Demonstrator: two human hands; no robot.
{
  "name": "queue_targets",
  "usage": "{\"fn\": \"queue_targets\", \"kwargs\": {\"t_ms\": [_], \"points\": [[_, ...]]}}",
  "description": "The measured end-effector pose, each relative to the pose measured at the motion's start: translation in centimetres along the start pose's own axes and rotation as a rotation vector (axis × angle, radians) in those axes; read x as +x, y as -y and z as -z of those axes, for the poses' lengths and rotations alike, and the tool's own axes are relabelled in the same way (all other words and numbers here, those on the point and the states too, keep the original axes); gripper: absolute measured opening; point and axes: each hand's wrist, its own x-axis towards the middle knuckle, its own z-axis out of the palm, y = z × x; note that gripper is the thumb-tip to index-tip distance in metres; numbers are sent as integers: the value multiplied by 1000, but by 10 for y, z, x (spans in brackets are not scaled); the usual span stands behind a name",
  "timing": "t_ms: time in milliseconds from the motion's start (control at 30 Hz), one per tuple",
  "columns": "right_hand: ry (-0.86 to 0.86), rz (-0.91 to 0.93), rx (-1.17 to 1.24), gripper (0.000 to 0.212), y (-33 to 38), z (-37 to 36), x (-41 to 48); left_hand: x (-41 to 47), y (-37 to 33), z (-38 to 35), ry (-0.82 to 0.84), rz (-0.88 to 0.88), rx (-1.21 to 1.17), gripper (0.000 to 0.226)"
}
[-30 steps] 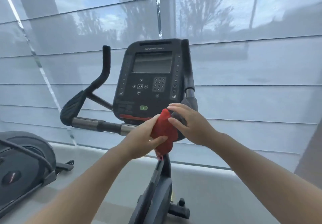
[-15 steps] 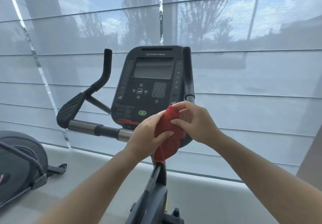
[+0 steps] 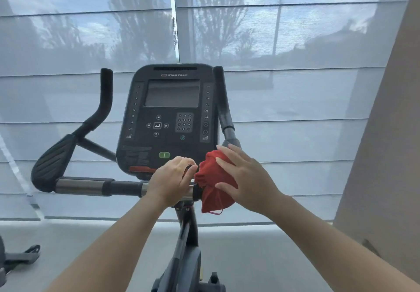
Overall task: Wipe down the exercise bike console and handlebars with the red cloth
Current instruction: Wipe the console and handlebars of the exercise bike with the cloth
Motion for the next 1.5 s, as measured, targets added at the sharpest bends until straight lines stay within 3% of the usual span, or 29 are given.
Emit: {"fn": "queue_targets", "kwargs": {"t_ms": [133, 300, 567, 833, 1133, 1333, 1500], "points": [[3, -150, 125, 59, 0, -5, -9, 4, 6, -5, 64, 44, 64, 44], [-30, -253, 51, 57, 11, -10, -10, 6, 8, -9, 88, 55, 85, 41], [-113, -407, 196, 27, 6, -5, 31, 6, 9, -9, 82, 56, 89, 41], [-99, -387, 123, 26, 13, -12, 1, 6, 9, -10, 61, 35, 78, 42], [-160, -536, 146, 24, 5, -9, 38, 3, 10, -10, 16, 60, 36, 40], [-153, -448, 108, 24, 10, -15, 7, 3, 11, -13, -21, 48, 69, 41], [-174, -485, 91, 27, 1, -14, 26, 0, 10, -15, -99, 43, 68, 39]]}}
